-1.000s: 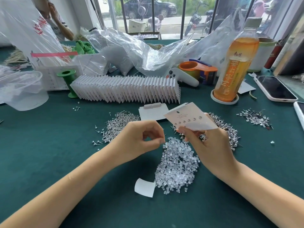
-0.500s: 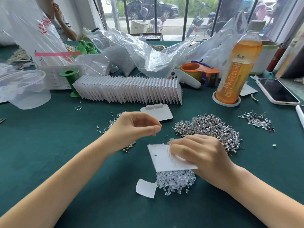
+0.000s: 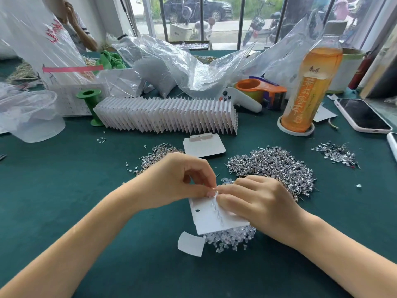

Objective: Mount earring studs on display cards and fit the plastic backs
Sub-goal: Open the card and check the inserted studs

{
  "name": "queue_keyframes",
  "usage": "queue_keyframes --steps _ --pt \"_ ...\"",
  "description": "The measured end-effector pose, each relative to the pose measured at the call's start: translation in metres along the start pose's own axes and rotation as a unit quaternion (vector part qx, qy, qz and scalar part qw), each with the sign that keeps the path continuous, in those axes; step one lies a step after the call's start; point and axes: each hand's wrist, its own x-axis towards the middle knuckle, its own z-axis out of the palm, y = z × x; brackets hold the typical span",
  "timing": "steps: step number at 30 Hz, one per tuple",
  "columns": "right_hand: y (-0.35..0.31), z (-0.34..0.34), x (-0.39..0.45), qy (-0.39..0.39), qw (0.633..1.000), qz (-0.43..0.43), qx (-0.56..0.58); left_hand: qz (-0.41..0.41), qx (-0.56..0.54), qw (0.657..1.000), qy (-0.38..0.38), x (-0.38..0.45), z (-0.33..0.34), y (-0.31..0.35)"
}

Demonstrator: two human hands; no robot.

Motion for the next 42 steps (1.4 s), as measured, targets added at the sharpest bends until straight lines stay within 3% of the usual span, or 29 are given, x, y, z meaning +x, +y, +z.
queue_keyframes --steps 5,10,25,42 --pt "-0.001 -0.001 -0.001 0.020 0.998 0.040 0.045 0.019 0.019 1.000 0.013 -0.001 0.000 0.003" --pt "0.001 0.001 -0.002 -0.013 0.995 0.080 0.053 0.027 0.051 0.998 0.009 -0.001 0.001 0.005" --pt "0.002 -0.002 0.000 -0.048 0.991 0.087 0.084 0.059 0.134 0.988 -0.049 0.011 -0.002 0.014" --pt "0.001 -0.004 0.001 -0.054 0.990 0.088 0.100 0.023 0.108 0.987 -0.113 0.019 -0.015 0.022"
